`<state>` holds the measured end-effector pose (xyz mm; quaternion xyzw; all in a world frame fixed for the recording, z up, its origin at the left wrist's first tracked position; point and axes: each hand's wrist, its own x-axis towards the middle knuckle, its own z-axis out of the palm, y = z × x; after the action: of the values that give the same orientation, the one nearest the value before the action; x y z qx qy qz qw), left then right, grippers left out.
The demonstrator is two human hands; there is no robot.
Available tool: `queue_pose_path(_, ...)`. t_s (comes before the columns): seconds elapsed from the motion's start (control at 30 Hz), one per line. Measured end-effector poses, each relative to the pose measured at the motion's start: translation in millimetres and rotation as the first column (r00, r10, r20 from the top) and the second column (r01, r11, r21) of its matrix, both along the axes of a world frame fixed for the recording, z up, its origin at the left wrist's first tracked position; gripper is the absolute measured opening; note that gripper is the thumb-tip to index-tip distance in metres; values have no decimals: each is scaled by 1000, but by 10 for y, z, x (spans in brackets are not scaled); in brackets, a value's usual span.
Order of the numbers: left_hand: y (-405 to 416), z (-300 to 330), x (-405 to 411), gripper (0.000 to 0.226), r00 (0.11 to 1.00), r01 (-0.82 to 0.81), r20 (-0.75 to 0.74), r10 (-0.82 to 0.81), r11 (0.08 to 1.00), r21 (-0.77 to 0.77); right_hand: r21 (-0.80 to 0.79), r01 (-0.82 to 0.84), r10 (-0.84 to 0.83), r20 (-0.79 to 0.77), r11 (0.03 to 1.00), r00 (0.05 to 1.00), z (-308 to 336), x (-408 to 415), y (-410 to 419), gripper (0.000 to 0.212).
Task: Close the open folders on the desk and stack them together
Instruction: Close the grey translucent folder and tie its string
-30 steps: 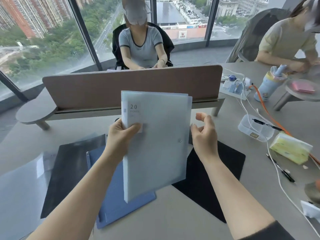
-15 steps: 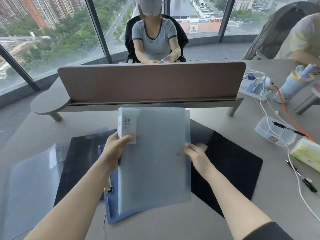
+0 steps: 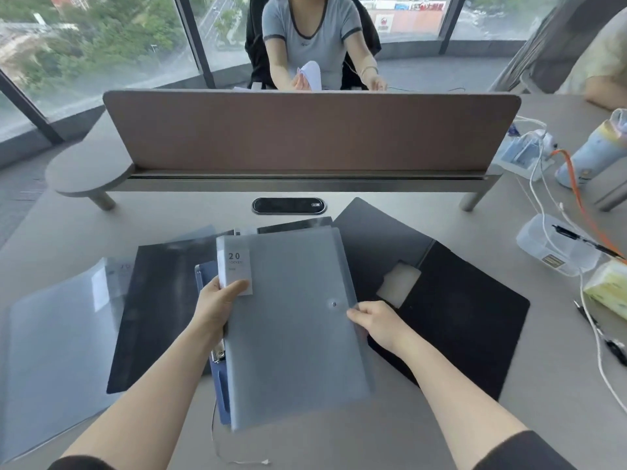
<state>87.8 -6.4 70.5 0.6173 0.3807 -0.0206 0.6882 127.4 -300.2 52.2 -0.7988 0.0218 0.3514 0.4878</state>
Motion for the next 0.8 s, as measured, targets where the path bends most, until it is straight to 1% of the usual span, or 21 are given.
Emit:
queue_pose_path(0.07,34,-76,-23,11,999,-7,-35,7,1000,14,-124,-63,63,-3,990,998,-29,-7,19,36)
queue_pose_path(0.23,88,-226,-92,11,997,-6,-76,12,997,72,-347,-176,167,-57,921,984,-118,-51,63,21)
queue_pose_path(0.27,85,-239,-100,11,997,0,-79,7,996,86,-374,-182,171,-63,909,983,-158,-57,65,19)
queue_pose_path(0.37,95,-301,-105,10,994,17,-110,0,988,154,-435,-152,147,-46,887,988,-233,-80,100,28)
queue_pose_path(0.43,104,-339,-109,10,992,23,-124,1,982,188,-456,-143,146,-29,878,989,-230,-86,141,26)
queue_pose_path(0.5,112,-368,-114,16,989,61,-150,-21,961,271,-473,-121,130,-14,873,991,-214,-77,184,27)
queue_pose_path(0.6,79,-357,-134,30,976,148,-211,-55,878,455,-485,-111,117,-19,867,993,-200,-52,237,29)
queue_pose_path(0.63,70,-365,-138,37,970,181,-232,-67,838,514,-484,-106,110,-20,869,994,-194,-44,256,28)
queue_pose_path(0.67,67,-394,-138,49,962,226,-259,-85,779,585,-482,-100,103,-21,870,995,-187,-38,277,27)
queue_pose_path(0.73,61,-471,-142,68,935,340,-329,-135,607,718,-478,-97,98,-24,873,995,-168,-23,322,22)
queue_pose_path(0.77,44,-484,-141,70,924,378,-344,-166,521,765,-472,-94,91,-30,877,995,-162,-18,346,19)
queue_pose_path(0.8,24,-490,-137,69,912,410,-351,-211,455,791,-471,-86,76,-40,878,996,-162,-4,373,15)
